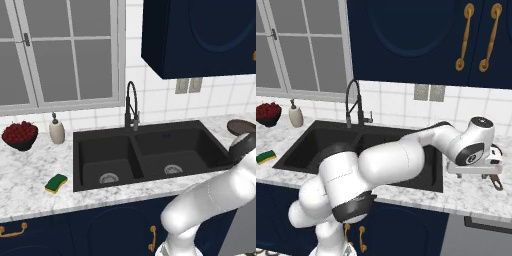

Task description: Pick the pan and sponge and place them into the sink. Then turn on the water.

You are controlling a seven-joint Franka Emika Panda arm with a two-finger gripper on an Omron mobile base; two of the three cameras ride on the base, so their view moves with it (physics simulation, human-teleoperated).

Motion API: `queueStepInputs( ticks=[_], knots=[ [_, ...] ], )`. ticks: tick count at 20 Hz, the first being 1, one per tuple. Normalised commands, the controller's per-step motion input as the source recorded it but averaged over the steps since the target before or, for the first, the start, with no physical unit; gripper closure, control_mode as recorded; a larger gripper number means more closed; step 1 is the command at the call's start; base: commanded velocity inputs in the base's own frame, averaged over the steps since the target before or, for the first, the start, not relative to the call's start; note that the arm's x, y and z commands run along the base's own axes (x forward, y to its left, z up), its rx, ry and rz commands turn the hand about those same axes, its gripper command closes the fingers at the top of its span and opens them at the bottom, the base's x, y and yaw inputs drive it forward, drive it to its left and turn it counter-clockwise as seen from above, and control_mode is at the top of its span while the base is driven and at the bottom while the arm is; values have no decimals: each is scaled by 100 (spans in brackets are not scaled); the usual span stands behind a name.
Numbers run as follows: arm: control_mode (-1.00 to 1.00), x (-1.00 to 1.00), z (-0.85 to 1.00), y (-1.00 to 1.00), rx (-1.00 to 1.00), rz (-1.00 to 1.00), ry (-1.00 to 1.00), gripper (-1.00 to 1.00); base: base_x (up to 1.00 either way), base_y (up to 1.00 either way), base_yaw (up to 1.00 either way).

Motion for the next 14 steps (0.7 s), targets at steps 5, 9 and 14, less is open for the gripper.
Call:
queueStepInputs(
  ticks=[5, 9, 14],
  knots=[
    [-100, 24, -13, -32, 0, 0, 0, -100, 0, 0, 0],
    [-100, 19, -17, -35, 0, 0, 0, -100, 0, 0, 0],
    [-100, 13, -21, -31, 0, 0, 1, -100, 0, 0, 0]
  ],
)
